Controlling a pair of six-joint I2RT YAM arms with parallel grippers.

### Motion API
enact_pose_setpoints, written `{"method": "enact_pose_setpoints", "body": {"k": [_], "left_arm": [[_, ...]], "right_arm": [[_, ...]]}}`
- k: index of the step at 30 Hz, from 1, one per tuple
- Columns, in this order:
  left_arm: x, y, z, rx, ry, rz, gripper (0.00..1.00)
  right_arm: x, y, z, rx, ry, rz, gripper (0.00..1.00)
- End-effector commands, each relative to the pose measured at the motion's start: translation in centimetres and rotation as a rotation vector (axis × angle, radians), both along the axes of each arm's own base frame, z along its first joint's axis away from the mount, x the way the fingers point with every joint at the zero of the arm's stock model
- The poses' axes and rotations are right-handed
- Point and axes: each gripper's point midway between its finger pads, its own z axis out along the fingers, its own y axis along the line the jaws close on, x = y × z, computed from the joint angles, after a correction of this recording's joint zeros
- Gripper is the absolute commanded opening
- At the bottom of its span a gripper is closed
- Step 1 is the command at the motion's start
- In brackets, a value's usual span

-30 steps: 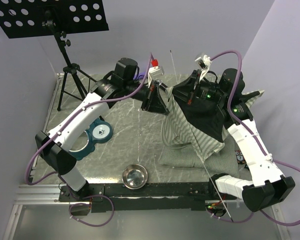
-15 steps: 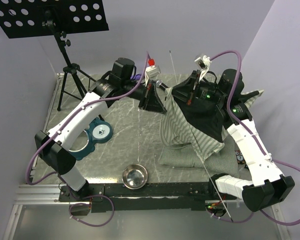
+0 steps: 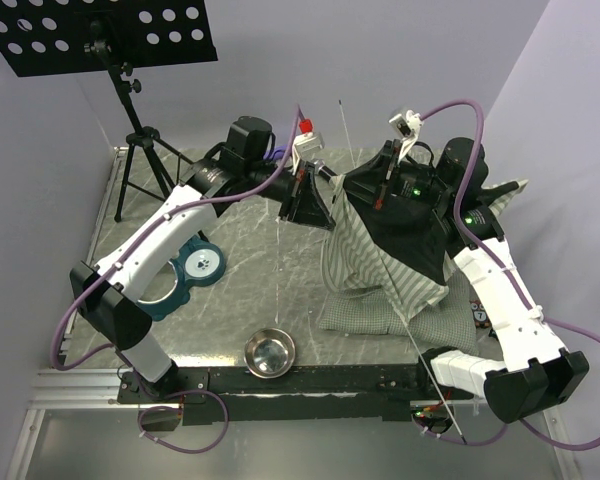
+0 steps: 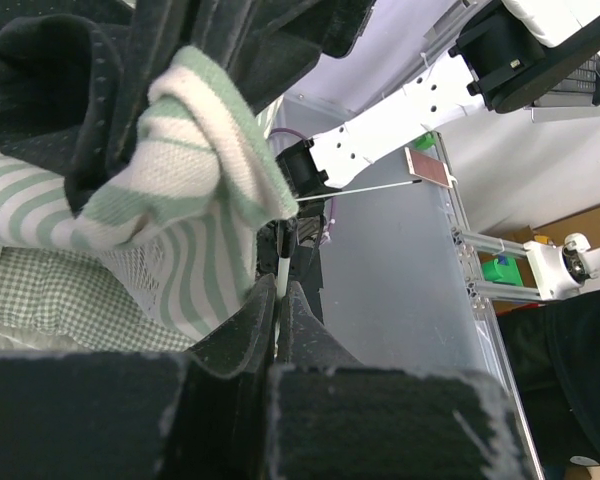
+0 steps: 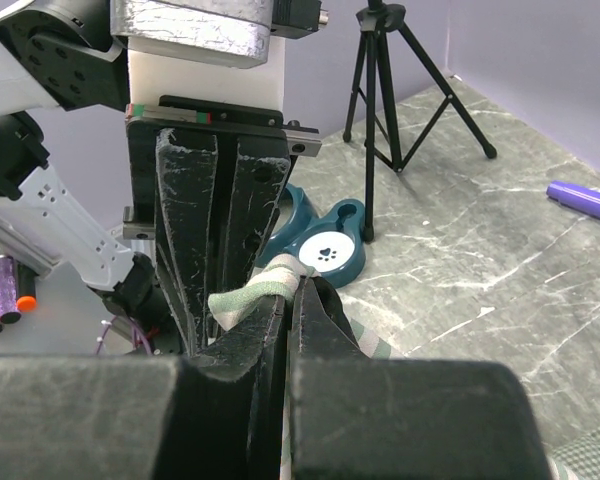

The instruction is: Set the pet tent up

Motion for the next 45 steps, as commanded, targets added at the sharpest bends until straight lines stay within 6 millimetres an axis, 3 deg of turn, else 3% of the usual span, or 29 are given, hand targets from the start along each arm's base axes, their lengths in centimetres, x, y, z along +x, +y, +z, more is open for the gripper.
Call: {"method": "enact_pose_setpoints", "body": {"k": [1,21,36,45], "left_arm": [[-1.3,-0.4,-5.0,0.17,0.166,0.003,0.01],[-0.7,-0.6,-4.8,0.162,0.204,0.011,0.0],[-0.4,-0.3,-4.5,0.149,0.218,0.019,0.01],[-0.4,-0.4,-4.0,0.139,0.206,0.015,0.01]], "right_arm": [[-1.4,-0.8,8.7,0.128,-0.312,-0.037,0.0],[-4.0,-0.7,7.7,0.096,-0.347,0.053,0.0],[-4.5,-0.3,7.2,0.085,-0.33,0.1,0.0],[-5.0,0.1,4.9,-0.008,-0.348,0.156,0.0]]}}
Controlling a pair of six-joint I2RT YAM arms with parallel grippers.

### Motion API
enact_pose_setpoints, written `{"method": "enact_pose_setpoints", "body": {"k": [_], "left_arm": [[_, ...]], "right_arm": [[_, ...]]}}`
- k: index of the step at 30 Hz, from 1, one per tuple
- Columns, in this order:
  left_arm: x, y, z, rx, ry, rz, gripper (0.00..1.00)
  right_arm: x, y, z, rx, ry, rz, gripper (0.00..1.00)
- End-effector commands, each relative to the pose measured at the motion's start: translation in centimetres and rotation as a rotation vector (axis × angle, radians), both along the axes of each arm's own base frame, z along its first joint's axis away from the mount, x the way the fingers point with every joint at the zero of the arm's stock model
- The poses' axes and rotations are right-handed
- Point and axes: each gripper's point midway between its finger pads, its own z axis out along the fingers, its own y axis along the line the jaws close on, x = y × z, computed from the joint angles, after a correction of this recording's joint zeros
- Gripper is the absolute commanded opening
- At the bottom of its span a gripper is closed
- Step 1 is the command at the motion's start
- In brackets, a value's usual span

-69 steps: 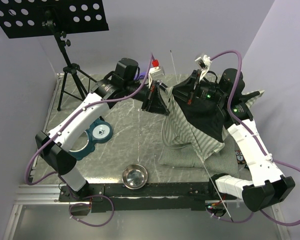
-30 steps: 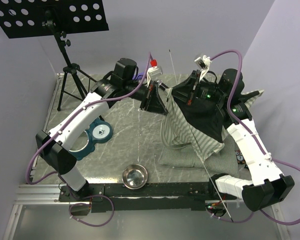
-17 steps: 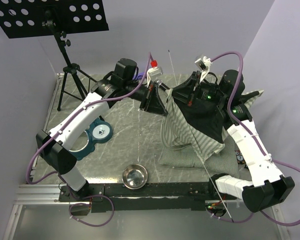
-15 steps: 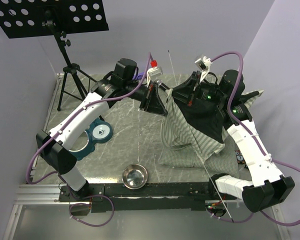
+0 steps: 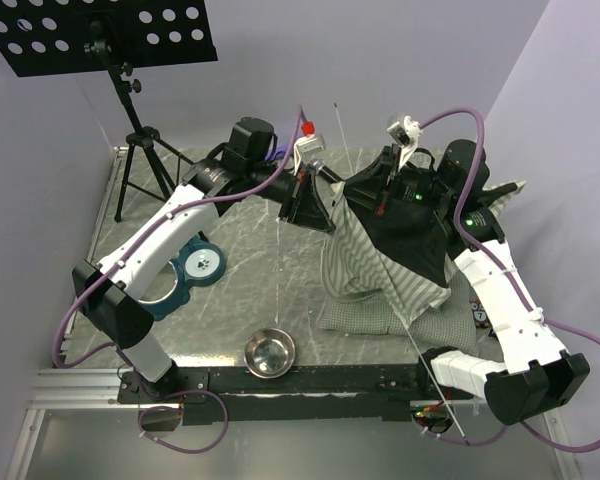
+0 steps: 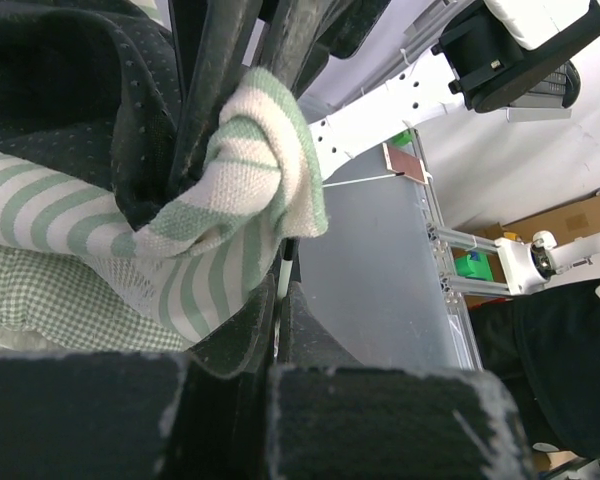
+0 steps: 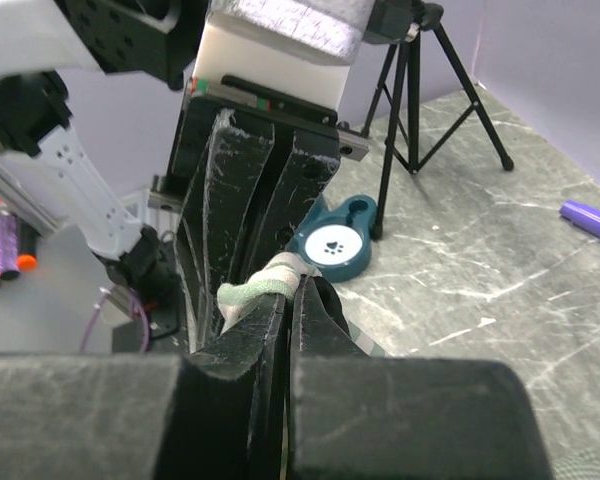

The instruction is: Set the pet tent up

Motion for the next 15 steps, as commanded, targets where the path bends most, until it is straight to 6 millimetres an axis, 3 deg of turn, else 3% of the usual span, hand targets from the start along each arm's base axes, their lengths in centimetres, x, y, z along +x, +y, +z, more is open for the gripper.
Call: {"method": "enact_pose_setpoints", "body": {"k": [1,15], "left_arm": [[0.1,-0.4,-4.0,0.135,0.144,0.034,0.01],[-0.2,-0.5,-4.1,0.143,0.122,0.027,0.01]], "right_arm": [[-3.7,-0.1,4.9,0.011,-0.283,0.078,0.0],[-5.5,0.4,1.7,-0.152,-0.373,0.168,0.0]]}}
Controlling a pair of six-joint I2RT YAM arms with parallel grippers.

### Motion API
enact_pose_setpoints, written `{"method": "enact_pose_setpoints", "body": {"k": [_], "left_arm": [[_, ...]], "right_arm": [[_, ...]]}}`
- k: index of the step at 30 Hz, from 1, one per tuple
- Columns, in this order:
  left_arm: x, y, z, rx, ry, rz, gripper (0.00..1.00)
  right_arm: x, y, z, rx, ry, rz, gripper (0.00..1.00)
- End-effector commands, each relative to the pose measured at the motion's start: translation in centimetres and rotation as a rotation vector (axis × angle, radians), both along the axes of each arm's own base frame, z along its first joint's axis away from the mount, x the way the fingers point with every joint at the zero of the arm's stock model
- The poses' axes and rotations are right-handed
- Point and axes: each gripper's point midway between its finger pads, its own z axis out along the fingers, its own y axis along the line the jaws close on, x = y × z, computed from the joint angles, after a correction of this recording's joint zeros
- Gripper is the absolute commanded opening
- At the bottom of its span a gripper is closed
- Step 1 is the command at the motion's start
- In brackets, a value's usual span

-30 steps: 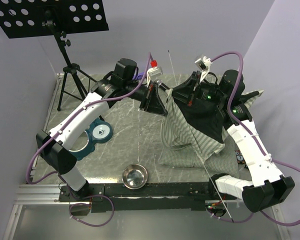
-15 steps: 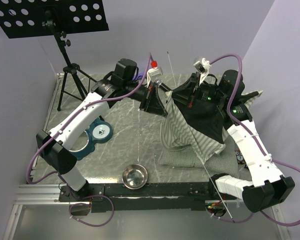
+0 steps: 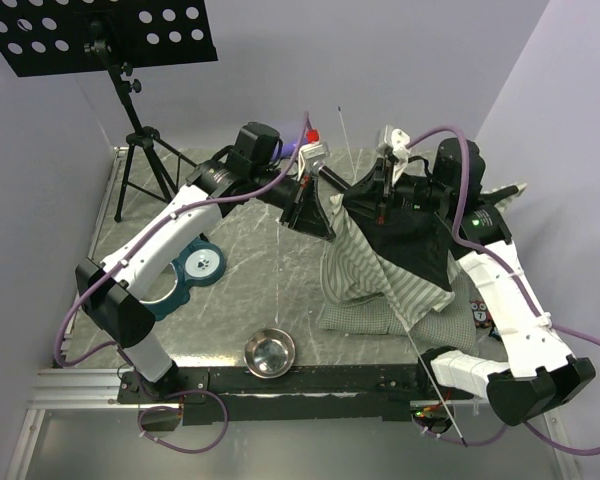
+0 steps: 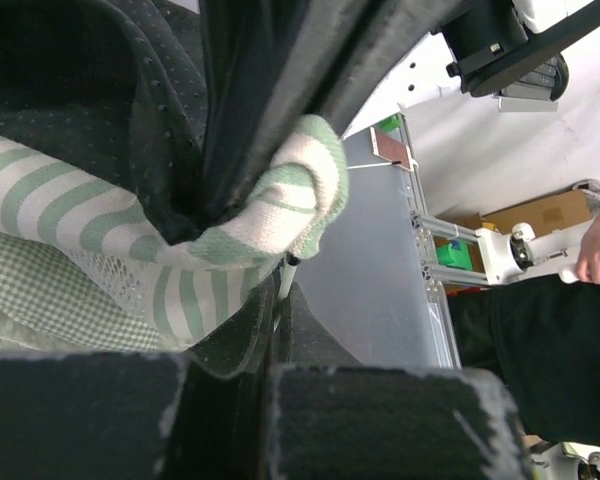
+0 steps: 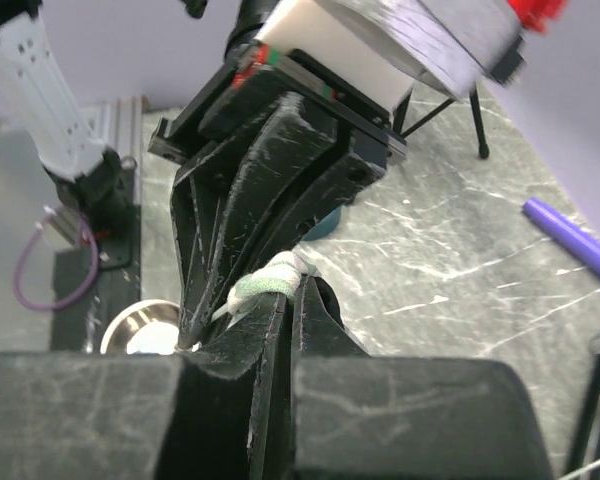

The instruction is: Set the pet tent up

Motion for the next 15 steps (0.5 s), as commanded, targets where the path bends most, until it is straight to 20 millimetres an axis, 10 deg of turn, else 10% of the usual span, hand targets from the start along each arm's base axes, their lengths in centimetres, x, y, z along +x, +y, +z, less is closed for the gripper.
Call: {"method": "enact_pose_setpoints", "body": {"k": [1,15], "left_arm": [[0.6,-0.5,-2.9,0.098,0.064,0.041,0.01],[-0.7,-0.3,-1.2,0.048,-0.017,0.007,0.01]], "right_arm": [[-4.3,0.3,3.0,-0.019,-0.214,0.14,0.0],[-3.4,0.3,0.0,-0.121,-0.215,0.125,0.0]]}}
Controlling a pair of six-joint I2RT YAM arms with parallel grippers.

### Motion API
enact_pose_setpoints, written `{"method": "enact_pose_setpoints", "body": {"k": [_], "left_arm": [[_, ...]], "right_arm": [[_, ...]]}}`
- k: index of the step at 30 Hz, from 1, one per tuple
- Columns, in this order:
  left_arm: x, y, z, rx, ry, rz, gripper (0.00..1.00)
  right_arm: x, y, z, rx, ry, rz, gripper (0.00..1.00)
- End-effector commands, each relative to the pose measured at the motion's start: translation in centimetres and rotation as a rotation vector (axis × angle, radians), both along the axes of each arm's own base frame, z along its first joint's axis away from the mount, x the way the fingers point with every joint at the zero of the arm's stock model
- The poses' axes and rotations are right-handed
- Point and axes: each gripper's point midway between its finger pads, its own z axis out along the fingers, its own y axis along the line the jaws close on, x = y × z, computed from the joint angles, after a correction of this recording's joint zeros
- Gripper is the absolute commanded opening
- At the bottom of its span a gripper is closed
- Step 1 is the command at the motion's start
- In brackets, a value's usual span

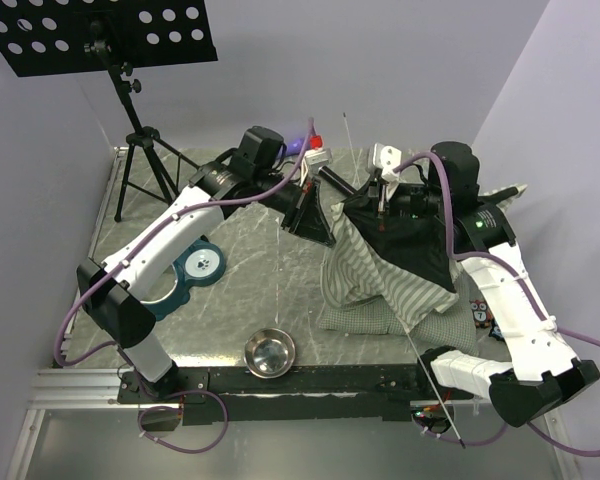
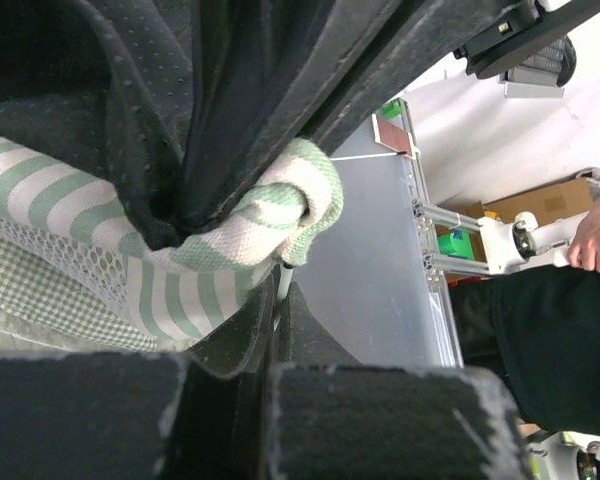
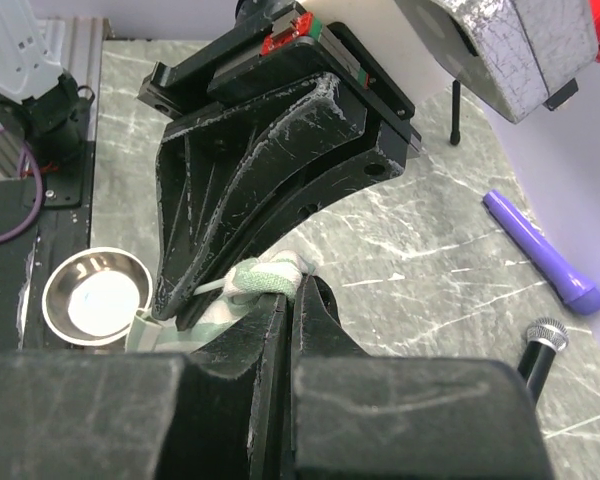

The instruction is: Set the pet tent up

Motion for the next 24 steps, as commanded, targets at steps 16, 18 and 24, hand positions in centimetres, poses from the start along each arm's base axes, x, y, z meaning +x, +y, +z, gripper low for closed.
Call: {"method": "enact_pose_setpoints", "body": {"k": [16,18,24], "left_arm": [[-0.8,-1.0,-1.3,0.05,-0.056,-0.019,0.01],[-1.0,-1.1,-1.1,0.046,-0.059,-0.023,0.01],[-0.6,-1.0,-1.9,0.065,0.013,0.019,0.01]], "right_arm": [[-0.9,0.6,2.6,0.011,-0.058,0.033,0.0],[-0.8,0.6,2.6,0.009,-0.064,0.034,0.0],[-1.4,0.3,2.3,-0.002,-0.088,0.038,0.0]]}}
